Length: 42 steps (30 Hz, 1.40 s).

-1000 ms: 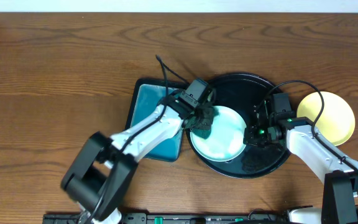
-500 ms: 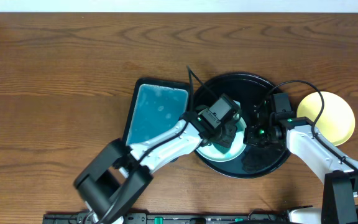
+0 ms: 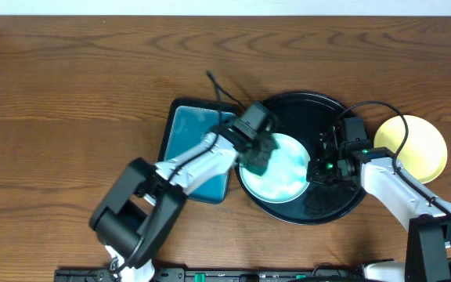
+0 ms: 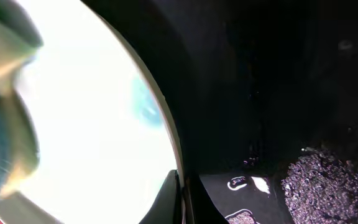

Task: Clean dirty plates on tray and stack at the side
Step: 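Return the sponge to the blue tray water with the left gripper, then lift and tilt the pale green plate upright with the right gripper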

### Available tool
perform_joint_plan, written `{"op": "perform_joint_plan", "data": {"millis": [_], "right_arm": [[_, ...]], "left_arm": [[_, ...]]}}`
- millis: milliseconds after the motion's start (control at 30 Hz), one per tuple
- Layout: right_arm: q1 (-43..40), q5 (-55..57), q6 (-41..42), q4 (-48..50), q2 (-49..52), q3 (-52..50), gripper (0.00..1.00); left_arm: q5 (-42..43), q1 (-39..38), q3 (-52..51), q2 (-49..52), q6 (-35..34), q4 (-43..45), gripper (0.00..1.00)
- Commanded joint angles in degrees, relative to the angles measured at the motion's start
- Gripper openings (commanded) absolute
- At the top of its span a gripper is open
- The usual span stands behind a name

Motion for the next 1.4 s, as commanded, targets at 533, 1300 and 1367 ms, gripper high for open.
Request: {"op": "perform_joint_plan", "data": {"millis": [533, 1300, 1367], "right_arm": [[0.20, 1.05, 0.28, 5.25, 0.48, -0.42, 0.01], [0.42, 3.76, 0.33, 5.95, 4.48, -0.44, 0.01], [0.39, 2.86, 0.31, 6.34, 4.76, -0.44, 0.01]], "left_arm": [[-12.96, 15.32, -2.25, -17.31, 2.05, -17.00, 0.07], [-12.94, 17.73, -2.60, -1.36, 0.94, -15.12, 0.32], [-12.94, 17.73, -2.60, -1.38, 0.94, -15.30, 0.33]]}}
